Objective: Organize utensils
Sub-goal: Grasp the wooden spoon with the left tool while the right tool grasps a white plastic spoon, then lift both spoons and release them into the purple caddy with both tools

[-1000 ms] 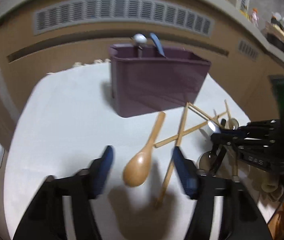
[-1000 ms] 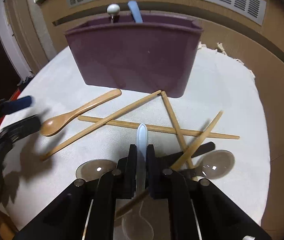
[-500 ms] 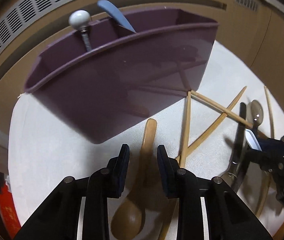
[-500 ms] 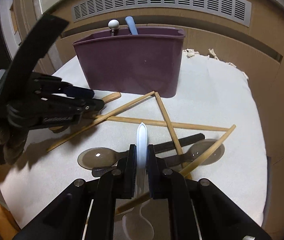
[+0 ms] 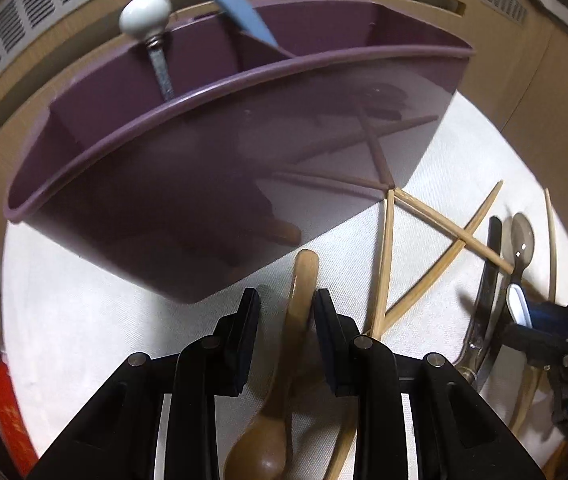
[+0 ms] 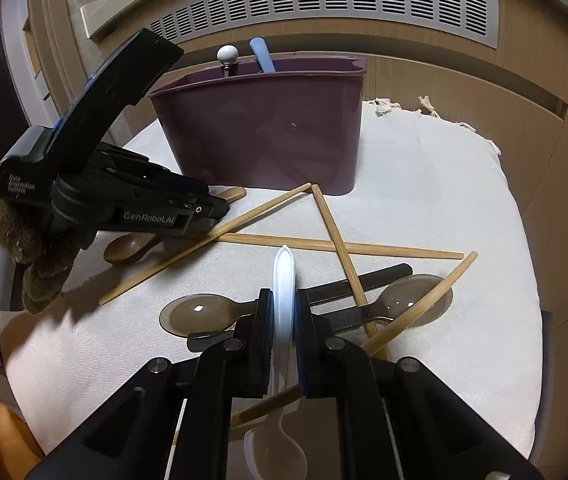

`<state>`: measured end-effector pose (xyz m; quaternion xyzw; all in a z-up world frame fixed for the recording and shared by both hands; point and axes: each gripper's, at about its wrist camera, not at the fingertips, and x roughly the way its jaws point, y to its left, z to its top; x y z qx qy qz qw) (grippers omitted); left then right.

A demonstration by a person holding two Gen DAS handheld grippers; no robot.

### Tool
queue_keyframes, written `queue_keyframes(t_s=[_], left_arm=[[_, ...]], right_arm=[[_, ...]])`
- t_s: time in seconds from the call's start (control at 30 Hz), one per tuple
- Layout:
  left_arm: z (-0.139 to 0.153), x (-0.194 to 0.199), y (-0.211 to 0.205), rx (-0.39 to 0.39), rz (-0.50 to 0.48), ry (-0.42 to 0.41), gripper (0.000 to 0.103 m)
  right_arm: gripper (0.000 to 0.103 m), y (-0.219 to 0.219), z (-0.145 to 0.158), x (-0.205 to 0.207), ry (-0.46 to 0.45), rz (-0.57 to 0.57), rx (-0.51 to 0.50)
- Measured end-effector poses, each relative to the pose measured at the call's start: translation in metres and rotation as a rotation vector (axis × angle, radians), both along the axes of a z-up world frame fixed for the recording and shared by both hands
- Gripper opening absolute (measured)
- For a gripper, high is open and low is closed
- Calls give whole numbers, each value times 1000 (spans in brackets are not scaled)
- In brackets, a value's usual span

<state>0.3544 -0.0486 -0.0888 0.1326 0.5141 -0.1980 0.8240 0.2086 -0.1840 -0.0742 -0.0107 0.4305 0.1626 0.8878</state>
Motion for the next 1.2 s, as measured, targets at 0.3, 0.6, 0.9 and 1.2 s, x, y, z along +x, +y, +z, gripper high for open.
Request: queue_keyframes(t_s=[0.3,0.6,0.9,1.2], left_arm=[[1,-35,1,-28,56,-134,12],[55,-125,54,-333,180,-233,12],[129,-190,87,-442,207,-423,12],[199,-209,85,-463,158,-602,12]], right_arm=[[10,0,16,-15,-18,6,2],[10,-1,41,-39,-65,23,-3],[8,3,83,-64,-162,47,30],[7,6,139,-55,-244,116,-19]])
